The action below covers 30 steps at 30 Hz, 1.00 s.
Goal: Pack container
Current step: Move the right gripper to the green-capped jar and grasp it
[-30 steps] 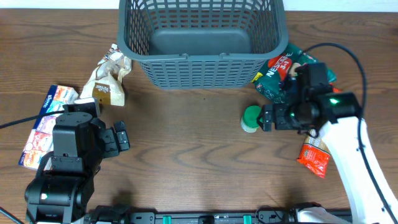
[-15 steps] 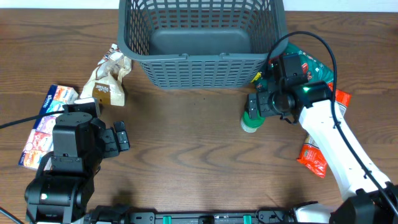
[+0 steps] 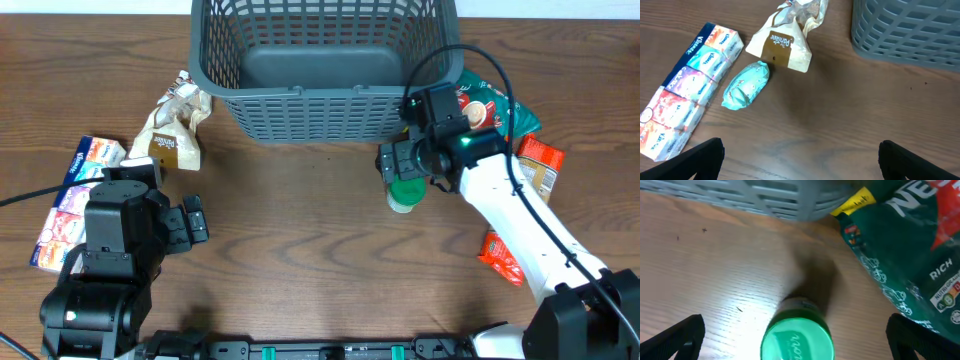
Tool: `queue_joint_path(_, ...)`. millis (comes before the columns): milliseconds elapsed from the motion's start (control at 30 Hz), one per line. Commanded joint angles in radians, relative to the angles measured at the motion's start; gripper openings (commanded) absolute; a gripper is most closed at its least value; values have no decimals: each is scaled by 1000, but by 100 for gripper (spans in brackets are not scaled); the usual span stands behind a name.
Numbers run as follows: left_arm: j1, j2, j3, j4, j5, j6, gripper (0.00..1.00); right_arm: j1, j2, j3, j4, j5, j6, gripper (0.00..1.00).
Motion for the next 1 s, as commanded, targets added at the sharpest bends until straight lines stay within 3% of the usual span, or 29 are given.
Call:
queue_joint_path(0, 5, -2, 21, -3, -16, 9, 99, 12, 14, 6, 2, 35, 2, 99)
queue_joint_path(467, 5, -2, 21, -29, -16, 9, 99, 11, 14, -124, 65, 38, 9, 99)
queue_joint_path(967, 5, -2, 21, -29, -16, 9, 98, 11, 15, -306, 283, 37, 10, 99)
